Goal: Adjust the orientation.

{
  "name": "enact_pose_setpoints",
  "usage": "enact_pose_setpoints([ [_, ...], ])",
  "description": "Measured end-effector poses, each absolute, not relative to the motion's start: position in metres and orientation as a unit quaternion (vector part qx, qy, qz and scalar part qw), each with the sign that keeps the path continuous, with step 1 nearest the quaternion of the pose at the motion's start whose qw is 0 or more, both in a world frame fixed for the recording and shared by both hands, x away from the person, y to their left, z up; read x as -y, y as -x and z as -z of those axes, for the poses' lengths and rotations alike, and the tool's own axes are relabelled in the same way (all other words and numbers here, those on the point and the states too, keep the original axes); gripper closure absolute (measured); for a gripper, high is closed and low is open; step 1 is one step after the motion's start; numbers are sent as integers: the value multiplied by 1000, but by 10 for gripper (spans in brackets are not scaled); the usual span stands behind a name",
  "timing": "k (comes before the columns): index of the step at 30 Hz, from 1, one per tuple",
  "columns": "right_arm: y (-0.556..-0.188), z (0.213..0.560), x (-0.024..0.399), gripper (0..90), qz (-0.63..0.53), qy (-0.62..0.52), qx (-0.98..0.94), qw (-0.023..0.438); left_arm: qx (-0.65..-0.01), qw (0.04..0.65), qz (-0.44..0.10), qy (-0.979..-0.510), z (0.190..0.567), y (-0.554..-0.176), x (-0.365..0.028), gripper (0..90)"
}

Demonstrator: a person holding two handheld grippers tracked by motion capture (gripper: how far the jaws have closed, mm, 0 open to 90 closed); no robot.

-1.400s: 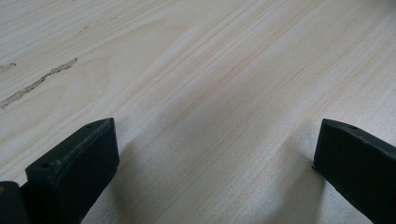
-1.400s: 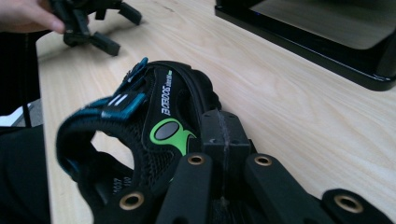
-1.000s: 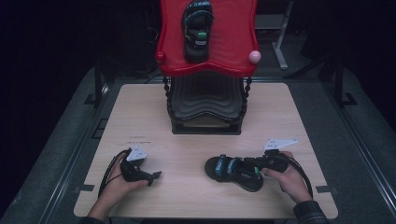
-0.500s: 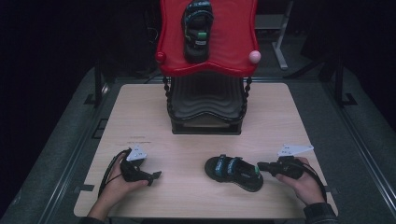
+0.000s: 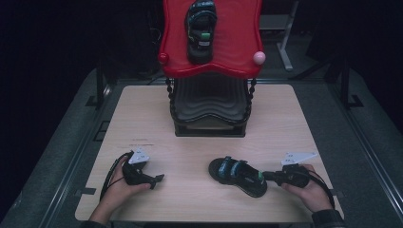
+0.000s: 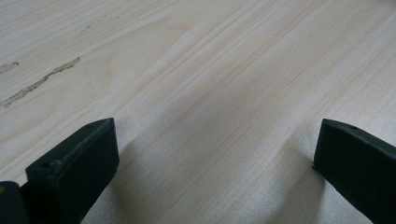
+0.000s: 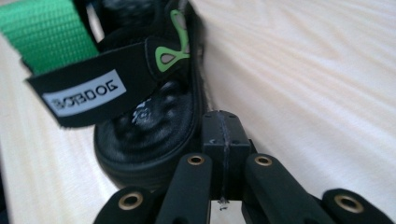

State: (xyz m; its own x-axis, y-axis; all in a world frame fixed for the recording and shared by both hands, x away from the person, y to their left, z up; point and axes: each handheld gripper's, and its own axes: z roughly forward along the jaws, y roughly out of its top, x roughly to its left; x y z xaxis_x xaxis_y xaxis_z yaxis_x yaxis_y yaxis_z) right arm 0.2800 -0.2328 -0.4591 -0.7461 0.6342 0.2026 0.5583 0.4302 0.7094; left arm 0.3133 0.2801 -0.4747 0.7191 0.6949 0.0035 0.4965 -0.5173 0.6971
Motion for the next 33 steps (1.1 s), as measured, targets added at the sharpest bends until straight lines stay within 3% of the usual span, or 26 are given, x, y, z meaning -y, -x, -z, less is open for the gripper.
enact_pose_setpoints([
  [24,-244,458,193,900,-406,-272,-872,-15,-346,348,-143,-859,475,-313,-280,0],
  [33,-248,453,198,862,-423,-286,-860,3,-346,348,-142,-859,475,-313,-280,0],
])
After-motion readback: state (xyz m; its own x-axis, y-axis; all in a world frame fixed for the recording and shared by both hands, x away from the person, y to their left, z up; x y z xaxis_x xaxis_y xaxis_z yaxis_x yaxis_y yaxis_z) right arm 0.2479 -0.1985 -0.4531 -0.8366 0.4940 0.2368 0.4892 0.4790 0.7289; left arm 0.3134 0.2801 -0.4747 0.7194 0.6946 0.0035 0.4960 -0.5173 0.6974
